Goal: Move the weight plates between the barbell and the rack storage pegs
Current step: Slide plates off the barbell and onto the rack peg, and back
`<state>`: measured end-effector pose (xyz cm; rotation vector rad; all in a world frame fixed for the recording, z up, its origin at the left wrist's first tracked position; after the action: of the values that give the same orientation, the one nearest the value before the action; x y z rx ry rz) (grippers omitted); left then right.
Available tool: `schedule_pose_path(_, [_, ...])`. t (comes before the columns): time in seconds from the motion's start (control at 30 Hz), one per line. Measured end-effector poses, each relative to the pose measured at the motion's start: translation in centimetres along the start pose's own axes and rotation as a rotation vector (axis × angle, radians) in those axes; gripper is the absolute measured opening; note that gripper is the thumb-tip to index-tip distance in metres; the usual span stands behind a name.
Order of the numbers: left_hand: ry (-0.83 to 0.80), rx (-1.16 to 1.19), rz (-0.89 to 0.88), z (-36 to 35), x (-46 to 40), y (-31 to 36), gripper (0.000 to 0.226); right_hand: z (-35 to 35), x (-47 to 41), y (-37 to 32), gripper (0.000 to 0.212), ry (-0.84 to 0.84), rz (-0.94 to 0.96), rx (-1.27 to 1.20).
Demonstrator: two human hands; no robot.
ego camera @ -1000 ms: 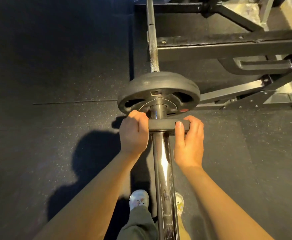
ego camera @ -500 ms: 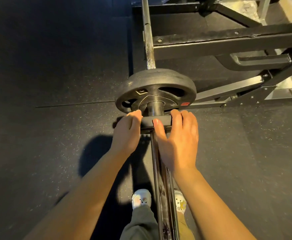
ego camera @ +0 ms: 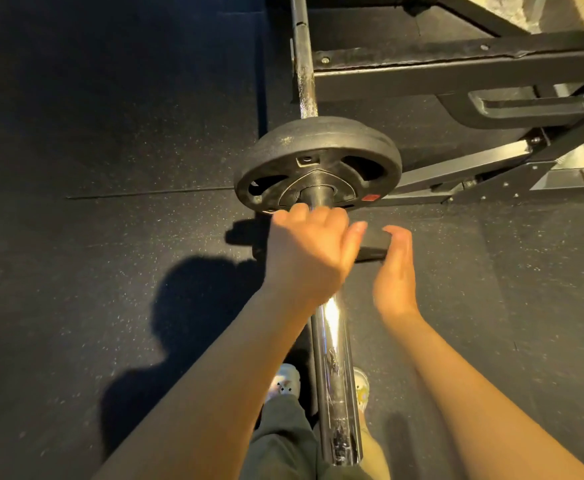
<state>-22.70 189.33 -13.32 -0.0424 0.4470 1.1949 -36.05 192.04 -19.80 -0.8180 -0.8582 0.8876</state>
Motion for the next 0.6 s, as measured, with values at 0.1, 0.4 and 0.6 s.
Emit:
schedule_pose_path(0.1, [-0.049,0.072,0.104,-0.2,-0.2,1.7,0.041,0.2,0.3,1.3,0.042,-0.037,-0.222,-0.12])
schedule_pose_path(0.4, [-0.064,0.434,0.209,-0.2,2.1,-2.0,0.04,0.9,2.5,-2.3,0.027,-0.043,0.131,0.182])
schedule_pose_path(0.6, [0.005,0.701,0.364,-0.7,4.7,-3.7,0.043,-0.1,3.9,-4.1,0.049,0.083,0.261,0.501])
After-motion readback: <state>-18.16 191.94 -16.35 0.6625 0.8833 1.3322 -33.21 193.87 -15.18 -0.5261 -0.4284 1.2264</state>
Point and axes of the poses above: each hand's wrist, its own x-axis away from the middle knuckle, its own z-axis out of the back of the hand, y = z × x, the point moved 3 cm from there along -x, towards the middle knuckle, and after that the axes turned 4 degrees about x, right-handed, at the moved point
